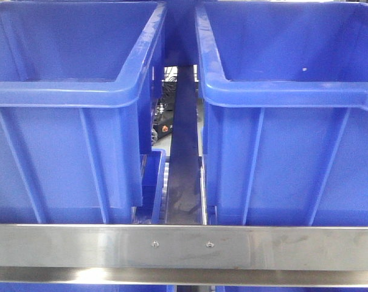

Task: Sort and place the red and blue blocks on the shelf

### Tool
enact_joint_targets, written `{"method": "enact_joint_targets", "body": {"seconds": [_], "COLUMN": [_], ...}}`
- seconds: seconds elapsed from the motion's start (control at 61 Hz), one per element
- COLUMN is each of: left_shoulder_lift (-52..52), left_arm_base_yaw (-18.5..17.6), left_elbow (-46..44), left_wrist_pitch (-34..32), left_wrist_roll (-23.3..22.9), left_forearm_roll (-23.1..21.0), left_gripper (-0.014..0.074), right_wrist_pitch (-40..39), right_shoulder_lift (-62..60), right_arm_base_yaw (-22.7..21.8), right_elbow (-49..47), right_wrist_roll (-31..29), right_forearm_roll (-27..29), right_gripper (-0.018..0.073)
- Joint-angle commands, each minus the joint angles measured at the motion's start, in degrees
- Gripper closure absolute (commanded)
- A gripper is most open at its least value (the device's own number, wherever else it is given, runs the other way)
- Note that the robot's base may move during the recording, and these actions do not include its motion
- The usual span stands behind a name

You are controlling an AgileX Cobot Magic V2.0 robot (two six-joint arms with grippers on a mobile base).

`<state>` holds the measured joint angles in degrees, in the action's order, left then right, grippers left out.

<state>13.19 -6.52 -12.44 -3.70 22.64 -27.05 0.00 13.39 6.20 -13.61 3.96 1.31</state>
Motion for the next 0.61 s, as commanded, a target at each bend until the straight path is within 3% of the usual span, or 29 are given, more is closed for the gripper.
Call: {"method": "enact_joint_targets", "body": {"seconds": [0.0,0.59], "left_shoulder_lift": [0.4,0.4], "left_arm_base_yaw": [0.0,0.0], "left_elbow": [-1.5,-1.4], "left_wrist_pitch": [-4.5,-2.6], "left_wrist_roll": [0.2,0.2], "left_forearm_roll": [-0.1,-0.1], "left_gripper": [0.0472,0.0472], "right_wrist_pitch": [-6.0,-6.0], "right_shoulder_lift": [0.5,0.5], "right_arm_base_yaw": [-0.3,-0.3], "right_elbow": [-1.6,-1.2], "right_wrist_roll": [-0.4,-0.4], "right_forearm_roll": [0.2,0.2], "right_gripper": [0.0503,0.0503]}}
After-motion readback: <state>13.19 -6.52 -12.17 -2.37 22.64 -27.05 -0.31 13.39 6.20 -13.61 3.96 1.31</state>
